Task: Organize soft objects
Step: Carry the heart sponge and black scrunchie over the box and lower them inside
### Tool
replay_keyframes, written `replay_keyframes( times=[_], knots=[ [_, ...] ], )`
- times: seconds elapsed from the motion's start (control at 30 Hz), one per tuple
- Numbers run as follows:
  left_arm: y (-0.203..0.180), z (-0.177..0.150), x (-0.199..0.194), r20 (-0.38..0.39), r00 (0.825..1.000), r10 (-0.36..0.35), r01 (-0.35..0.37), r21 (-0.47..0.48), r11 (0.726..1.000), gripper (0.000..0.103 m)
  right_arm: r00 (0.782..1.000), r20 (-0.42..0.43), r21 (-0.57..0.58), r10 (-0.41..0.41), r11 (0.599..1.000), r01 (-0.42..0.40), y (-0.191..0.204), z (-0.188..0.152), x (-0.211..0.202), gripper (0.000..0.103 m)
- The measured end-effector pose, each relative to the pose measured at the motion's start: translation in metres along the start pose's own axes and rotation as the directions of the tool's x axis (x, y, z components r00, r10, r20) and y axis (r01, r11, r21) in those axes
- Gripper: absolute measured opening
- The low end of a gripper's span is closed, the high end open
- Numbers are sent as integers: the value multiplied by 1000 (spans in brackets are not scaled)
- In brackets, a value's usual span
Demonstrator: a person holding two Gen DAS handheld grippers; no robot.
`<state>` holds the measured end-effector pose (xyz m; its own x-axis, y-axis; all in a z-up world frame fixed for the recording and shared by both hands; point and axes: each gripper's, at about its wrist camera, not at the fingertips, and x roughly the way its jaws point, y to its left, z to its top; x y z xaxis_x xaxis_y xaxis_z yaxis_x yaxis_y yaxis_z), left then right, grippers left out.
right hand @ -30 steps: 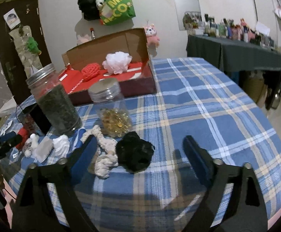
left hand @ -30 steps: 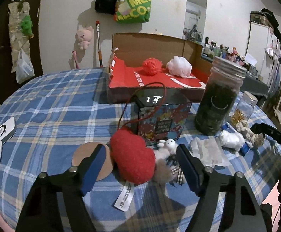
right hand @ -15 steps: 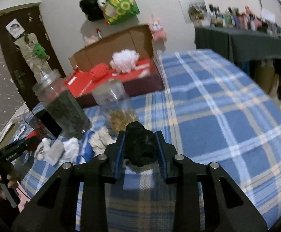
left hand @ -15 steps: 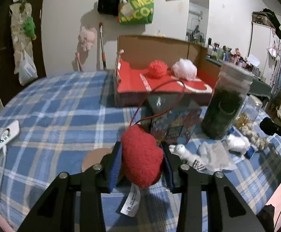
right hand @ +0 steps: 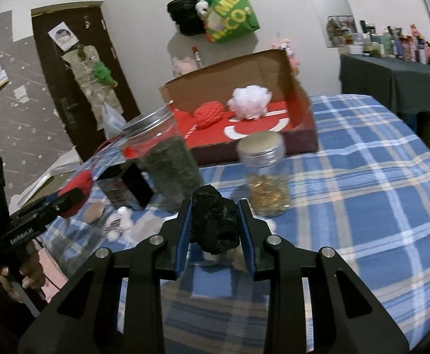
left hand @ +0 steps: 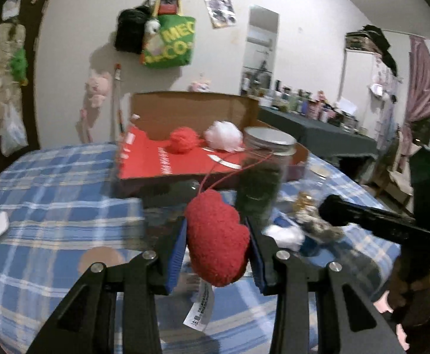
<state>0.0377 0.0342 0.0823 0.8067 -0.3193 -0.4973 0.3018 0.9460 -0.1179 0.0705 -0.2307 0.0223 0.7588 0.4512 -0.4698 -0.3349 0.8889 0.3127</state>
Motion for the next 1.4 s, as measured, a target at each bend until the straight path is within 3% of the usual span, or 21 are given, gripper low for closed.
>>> replay_keyframes(
  times=[0.1, 0.3, 0.63, 1.4],
  knots=[
    [-12, -5, 17, -45, 997, -60, 60, 7, 998, 41, 999, -14, -6, 29, 1000, -29, 9, -2, 7, 29],
    [-27, -11, 43, -115, 988, -106, 109, 21, 994, 41, 998, -47, -23, 49, 998, -50, 19, -5, 23, 29],
    [-27, -15, 56, -149, 984, -95, 99, 20, 995, 41, 996, -78, -21, 45, 999, -46, 21, -10, 36, 29],
    [-19, -12, 46, -125, 989, -73, 75, 7, 997, 41, 997, -72, -19, 29, 999, -30, 16, -11, 32, 29]
  ],
)
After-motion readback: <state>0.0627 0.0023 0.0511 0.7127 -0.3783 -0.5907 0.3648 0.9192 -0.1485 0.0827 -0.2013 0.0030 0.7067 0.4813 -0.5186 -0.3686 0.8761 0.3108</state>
